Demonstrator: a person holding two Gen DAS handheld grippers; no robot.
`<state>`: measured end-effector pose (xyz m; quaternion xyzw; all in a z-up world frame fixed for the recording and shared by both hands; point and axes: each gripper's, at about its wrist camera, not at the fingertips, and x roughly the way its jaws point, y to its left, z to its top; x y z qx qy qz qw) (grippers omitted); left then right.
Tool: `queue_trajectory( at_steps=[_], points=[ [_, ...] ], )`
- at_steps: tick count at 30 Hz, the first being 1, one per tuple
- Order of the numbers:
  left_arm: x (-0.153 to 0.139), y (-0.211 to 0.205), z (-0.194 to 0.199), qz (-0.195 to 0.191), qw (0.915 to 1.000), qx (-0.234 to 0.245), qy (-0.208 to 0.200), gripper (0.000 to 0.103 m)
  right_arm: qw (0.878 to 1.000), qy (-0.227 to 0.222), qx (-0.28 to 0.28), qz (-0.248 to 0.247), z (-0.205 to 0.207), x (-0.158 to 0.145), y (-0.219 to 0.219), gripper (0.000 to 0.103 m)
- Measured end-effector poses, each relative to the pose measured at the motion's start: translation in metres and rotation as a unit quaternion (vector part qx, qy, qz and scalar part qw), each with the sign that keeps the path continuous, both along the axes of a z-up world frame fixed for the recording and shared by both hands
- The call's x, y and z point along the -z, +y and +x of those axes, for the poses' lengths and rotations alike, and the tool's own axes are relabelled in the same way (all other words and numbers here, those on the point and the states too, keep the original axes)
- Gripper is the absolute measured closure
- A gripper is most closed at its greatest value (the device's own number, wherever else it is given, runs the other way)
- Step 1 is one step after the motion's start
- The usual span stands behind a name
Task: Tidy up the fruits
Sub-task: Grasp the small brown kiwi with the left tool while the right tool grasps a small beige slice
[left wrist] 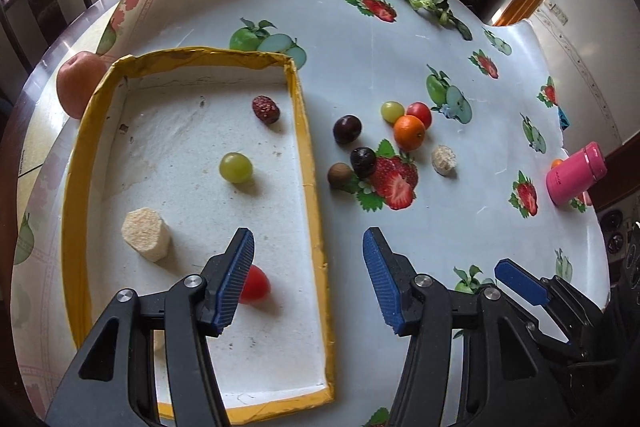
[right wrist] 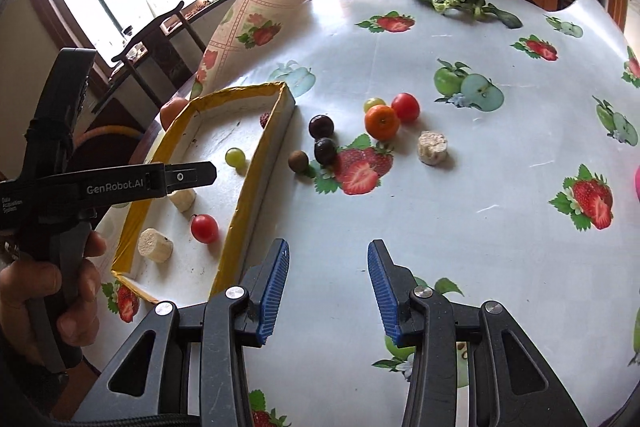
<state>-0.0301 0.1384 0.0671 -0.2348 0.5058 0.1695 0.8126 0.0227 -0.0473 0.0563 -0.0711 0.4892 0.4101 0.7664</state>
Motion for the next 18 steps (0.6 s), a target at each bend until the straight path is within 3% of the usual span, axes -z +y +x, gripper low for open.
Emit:
queue_trajectory(
  at_steps=[9, 13, 15, 18],
  points=[
    [0.022, -0.046, 0.026, -0.039, 0.9979, 0.051, 0.004, 0.048, 0.999, 0.002, 0.032, 0.004, 0.016, -0.001, -0.024, 0.06],
    [0.037, -0.039, 0.025, -0.035, 0.9984, 0.034, 0.026, 0.048, 0.999, 0.001, 0.035, 0.006, 0.021, -0.001, -0.025, 0.06],
    [0.037, -0.029, 0.021, -0.053, 0.9981, 0.028, 0.013, 0.048, 0.999, 0.001, 0.039, 0.008, 0.026, -0.001, -0.026, 0.06],
    [0.034, -0.02, 0.02, -0.028, 0.9993, 0.015, 0.019, 0.048, 0.999, -0.001, 0.042, 0.01, 0.035, 0.0, -0.024, 0.06]
  ],
)
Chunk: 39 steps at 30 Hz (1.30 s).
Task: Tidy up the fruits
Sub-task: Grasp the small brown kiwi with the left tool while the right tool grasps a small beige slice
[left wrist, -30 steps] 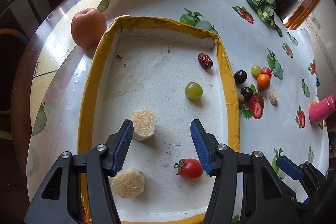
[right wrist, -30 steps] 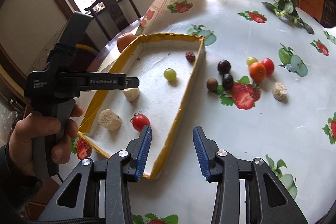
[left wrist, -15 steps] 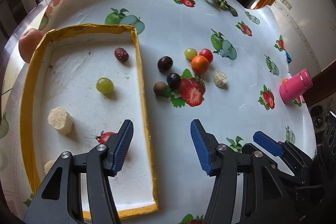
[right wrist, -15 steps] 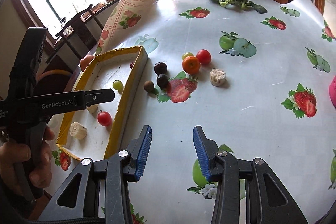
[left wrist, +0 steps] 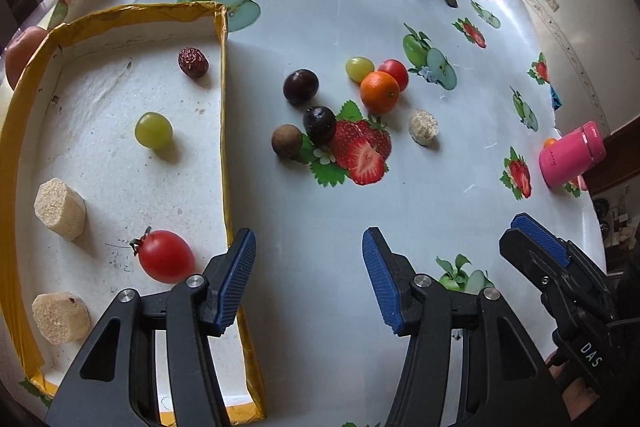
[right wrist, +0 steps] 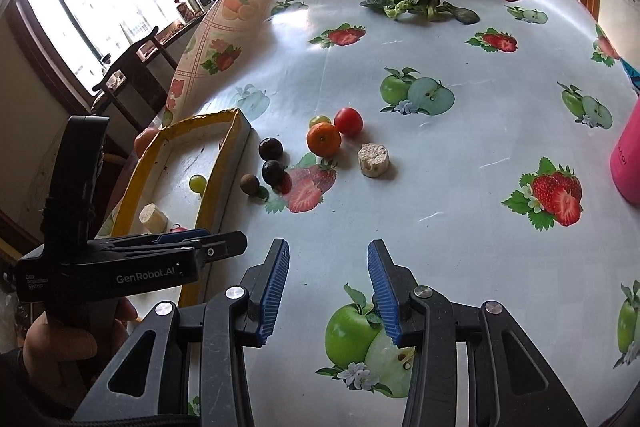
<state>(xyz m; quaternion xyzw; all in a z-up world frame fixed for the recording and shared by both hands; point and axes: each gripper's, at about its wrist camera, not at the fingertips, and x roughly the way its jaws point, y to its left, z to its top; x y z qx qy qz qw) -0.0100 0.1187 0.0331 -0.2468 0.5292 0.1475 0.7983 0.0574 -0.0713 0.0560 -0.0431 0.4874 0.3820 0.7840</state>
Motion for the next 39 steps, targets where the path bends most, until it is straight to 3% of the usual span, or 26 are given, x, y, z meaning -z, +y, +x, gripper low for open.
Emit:
queue_trajectory(
  at_steps=[4, 18, 23, 25, 26, 27, 28, 34, 39],
  points=[
    [0.004, 0.016, 0.001, -0.015, 0.9998, -0.013, 0.001, 0.048, 1.0, 0.0, 0.001, 0.0, 0.013, 0.004, 0.008, 0.06],
    [0.023, 0.02, 0.055, 0.027, 0.9992, 0.008, 0.03, 0.048, 0.999, 0.001, 0.002, -0.047, 0.071, 0.05, 0.055, 0.061],
    [0.03, 0.012, 0.061, 0.081, 0.9948, 0.046, 0.043, 0.068, 0.998, -0.002, 0.004, -0.065, 0.088, 0.064, 0.068, 0.061],
    [0.031, 0.008, 0.066, 0.094, 0.9933, 0.054, 0.039, 0.069, 0.998, -0.003, 0.004, -0.07, 0.092, 0.07, 0.072, 0.062],
    [0.031, 0.009, 0.068, 0.095, 0.9933, 0.055, 0.037, 0.072, 0.997, -0.011, 0.003, -0.07, 0.093, 0.07, 0.073, 0.062],
    [0.03, 0.009, 0.069, 0.09, 0.9938, 0.055, 0.034, 0.081, 0.997, -0.015, 0.001, -0.073, 0.093, 0.071, 0.075, 0.062],
    [0.03, 0.01, 0.069, 0.081, 0.9947, 0.055, 0.031, 0.084, 0.997, -0.017, -0.002, -0.074, 0.093, 0.07, 0.077, 0.072],
    [0.024, 0.013, 0.056, 0.032, 0.9986, 0.041, 0.008, 0.084, 0.998, -0.022, -0.012, -0.066, 0.075, 0.061, 0.07, 0.073],
    [0.012, 0.007, 0.039, 0.023, 0.9992, 0.032, -0.004, 0.084, 0.999, -0.02, -0.009, -0.045, 0.054, 0.046, 0.052, 0.073]
  ],
)
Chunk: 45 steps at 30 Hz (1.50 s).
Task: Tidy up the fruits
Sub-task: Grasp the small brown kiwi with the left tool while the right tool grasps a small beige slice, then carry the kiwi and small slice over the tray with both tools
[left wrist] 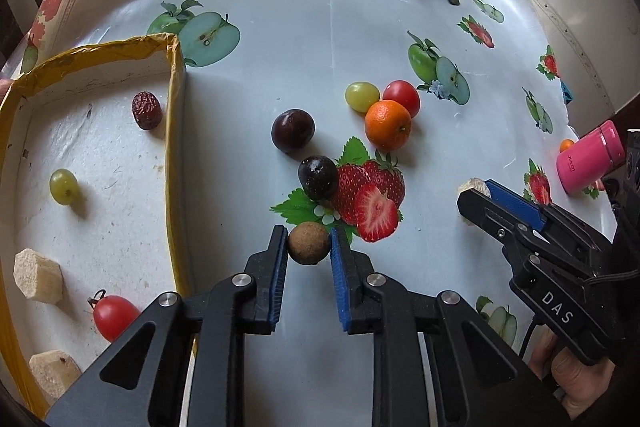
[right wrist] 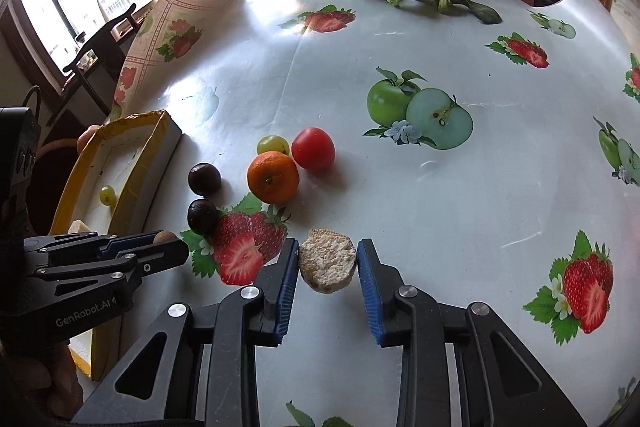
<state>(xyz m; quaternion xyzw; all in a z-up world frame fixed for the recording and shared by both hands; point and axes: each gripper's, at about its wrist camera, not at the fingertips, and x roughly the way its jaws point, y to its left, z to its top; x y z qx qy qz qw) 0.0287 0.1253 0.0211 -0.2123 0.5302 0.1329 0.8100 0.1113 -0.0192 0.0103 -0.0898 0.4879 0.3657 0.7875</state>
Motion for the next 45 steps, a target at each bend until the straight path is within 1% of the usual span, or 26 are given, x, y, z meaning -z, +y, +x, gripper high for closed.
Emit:
queue_trajectory(
  at_steps=[6, 12, 22, 27, 38, 45],
  points=[
    [-0.016, -0.004, -0.024, 0.003, 0.9999, -0.007, -0.007, 0.084, 1.0, 0.007, 0.004, 0.024, -0.026, -0.018, -0.017, 0.073],
    [-0.029, -0.003, -0.043, 0.013, 0.9996, -0.021, -0.014, 0.084, 0.999, 0.012, -0.001, 0.047, -0.047, -0.034, -0.021, 0.073],
    [-0.04, -0.001, -0.078, 0.025, 0.9987, -0.039, -0.019, 0.084, 0.997, 0.012, -0.018, 0.081, -0.081, -0.059, -0.008, 0.073],
    [-0.044, 0.009, -0.092, 0.028, 0.9981, -0.051, -0.021, 0.084, 0.995, 0.012, -0.033, 0.089, -0.094, -0.068, 0.004, 0.073],
    [-0.04, 0.039, -0.12, 0.026, 0.9958, -0.086, -0.016, 0.084, 0.994, 0.012, -0.07, 0.088, -0.119, -0.071, 0.037, 0.073],
    [-0.034, 0.053, -0.128, 0.022, 0.995, -0.096, -0.01, 0.084, 0.993, 0.015, -0.084, 0.084, -0.126, -0.067, 0.053, 0.073]
  ],
)
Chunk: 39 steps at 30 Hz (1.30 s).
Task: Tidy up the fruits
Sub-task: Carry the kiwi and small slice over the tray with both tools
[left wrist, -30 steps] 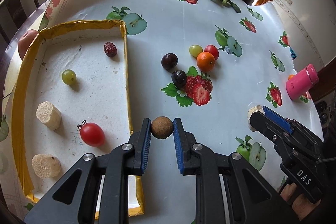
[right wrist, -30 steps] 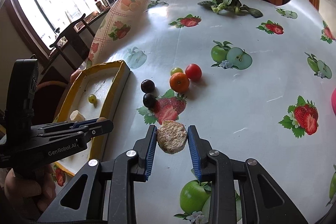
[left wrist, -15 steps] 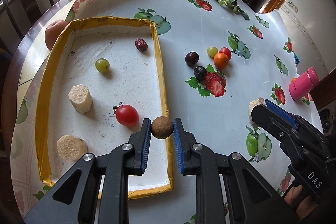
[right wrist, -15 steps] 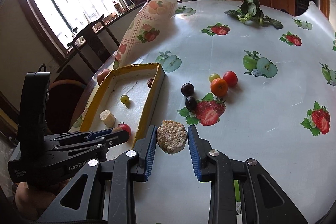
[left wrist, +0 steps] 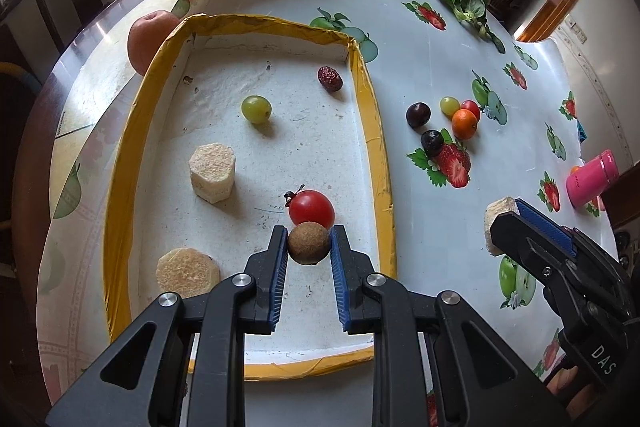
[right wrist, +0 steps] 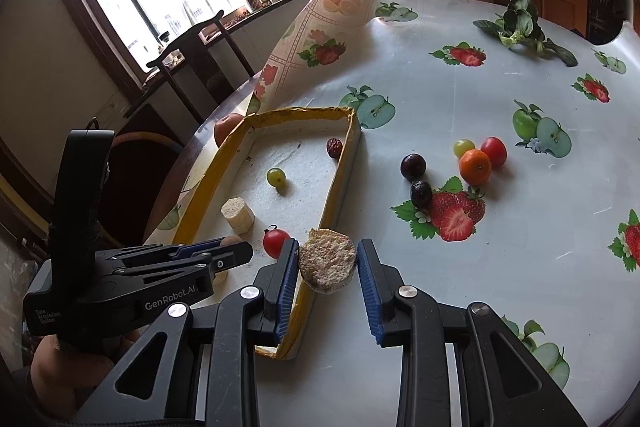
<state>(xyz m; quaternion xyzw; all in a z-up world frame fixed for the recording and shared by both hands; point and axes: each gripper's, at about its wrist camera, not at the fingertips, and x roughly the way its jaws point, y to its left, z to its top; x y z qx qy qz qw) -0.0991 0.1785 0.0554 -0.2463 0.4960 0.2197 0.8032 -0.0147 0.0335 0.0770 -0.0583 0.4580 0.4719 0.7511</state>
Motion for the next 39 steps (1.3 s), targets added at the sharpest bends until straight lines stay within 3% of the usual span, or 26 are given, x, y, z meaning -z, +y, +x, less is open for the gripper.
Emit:
queue_trajectory(
  at_steps=[13, 22, 29, 39],
  points=[
    [0.007, 0.029, -0.005, -0.009, 0.9997, -0.021, 0.006, 0.084, 1.0, 0.008, -0.021, -0.009, -0.002, 0.011, 0.028, 0.073],
    [0.002, 0.078, 0.014, -0.002, 0.9986, -0.053, -0.003, 0.084, 0.999, -0.007, -0.048, -0.016, 0.009, 0.019, 0.086, 0.073],
    [0.027, 0.108, 0.044, 0.008, 0.9976, -0.058, 0.036, 0.084, 0.996, -0.01, -0.065, -0.062, 0.023, 0.052, 0.137, 0.073],
    [0.05, 0.107, 0.055, 0.013, 0.9966, -0.049, 0.064, 0.084, 0.99, -0.037, -0.103, -0.093, 0.01, 0.078, 0.157, 0.071]
  ],
)
